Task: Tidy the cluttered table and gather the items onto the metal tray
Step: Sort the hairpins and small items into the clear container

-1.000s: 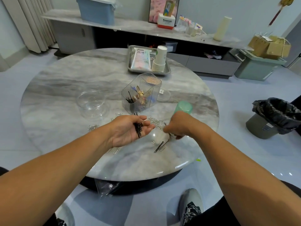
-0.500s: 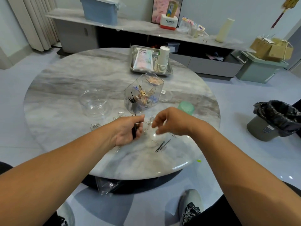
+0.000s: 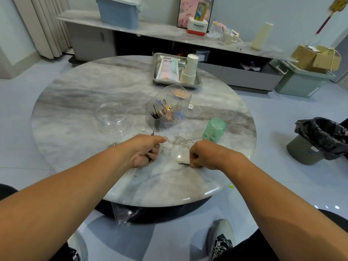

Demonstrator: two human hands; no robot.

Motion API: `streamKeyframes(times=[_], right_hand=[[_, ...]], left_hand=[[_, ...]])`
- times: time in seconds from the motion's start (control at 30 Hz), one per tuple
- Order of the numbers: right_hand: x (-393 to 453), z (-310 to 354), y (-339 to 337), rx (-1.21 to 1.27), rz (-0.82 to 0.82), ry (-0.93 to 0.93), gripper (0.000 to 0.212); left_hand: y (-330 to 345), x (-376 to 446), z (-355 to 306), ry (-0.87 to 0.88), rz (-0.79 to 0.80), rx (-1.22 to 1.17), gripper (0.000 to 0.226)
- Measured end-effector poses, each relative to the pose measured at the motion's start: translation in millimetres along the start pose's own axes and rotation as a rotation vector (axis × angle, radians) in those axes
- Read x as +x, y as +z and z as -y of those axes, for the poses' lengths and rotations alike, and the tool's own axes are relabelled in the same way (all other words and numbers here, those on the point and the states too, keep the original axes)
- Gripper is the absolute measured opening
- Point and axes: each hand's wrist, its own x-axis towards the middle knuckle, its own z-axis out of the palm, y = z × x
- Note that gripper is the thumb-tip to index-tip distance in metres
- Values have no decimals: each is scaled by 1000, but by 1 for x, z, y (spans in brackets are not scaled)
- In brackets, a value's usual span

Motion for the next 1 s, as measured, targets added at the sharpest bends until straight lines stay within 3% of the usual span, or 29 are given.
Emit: streamKeyframes(times=[0.2,0.3,0.5,0.6,0.7,0.8,1.0], right_hand=[[3,7,2,-143,7,53,18],[5,9,2,-179,21,70,9],[-2,11,8,-165,-29,146,19],[-1,13,0,-1,-107,203,15],[2,26,-10,447,-270,191,23],[6,51,-14,798,-318,145,23],[16,82,-12,784,-345,70,19]], left_hand=[[-4,-6,-8,-53,36,-222,23],[-5,-9,-12,-43,39,-273,24],[-7,-11,-17,-3,24,-469,37],[-10,-12,-17,-17,36,-482,46],[-8,-13,-15,-40,72,-456,59],[-4,-16,-14,-58,119,-424,71],[-2,-24,-18,-59,249,-435,77]])
